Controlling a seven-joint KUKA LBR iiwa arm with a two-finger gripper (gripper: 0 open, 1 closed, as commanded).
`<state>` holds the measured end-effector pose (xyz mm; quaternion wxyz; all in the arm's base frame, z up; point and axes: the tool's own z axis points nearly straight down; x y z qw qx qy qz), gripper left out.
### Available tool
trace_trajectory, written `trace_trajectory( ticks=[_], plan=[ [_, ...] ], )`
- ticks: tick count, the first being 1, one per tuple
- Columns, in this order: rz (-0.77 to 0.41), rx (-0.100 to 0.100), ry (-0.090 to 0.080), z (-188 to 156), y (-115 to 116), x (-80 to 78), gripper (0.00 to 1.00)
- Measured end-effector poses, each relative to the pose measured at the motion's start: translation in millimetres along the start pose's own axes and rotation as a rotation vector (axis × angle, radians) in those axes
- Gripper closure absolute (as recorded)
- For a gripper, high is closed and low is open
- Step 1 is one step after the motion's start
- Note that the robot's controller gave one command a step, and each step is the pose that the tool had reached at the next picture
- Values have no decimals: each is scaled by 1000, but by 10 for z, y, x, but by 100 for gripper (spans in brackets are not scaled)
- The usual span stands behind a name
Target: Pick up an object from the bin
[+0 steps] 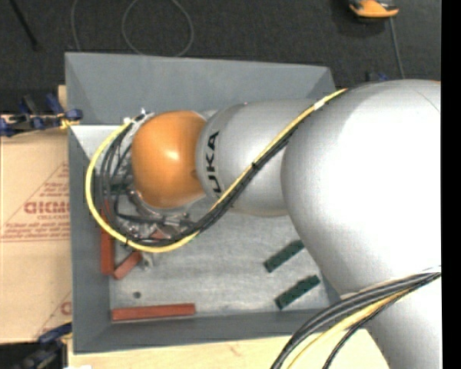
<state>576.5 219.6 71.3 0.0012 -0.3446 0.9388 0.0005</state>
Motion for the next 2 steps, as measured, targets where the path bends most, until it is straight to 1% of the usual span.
trace_trajectory(
  ticks=[1, 2],
  plan=[
    [-53, 5, -10, -1209, 44, -211, 100],
    [-59, 7, -11, -2443, -102, -258, 100]
  ],
)
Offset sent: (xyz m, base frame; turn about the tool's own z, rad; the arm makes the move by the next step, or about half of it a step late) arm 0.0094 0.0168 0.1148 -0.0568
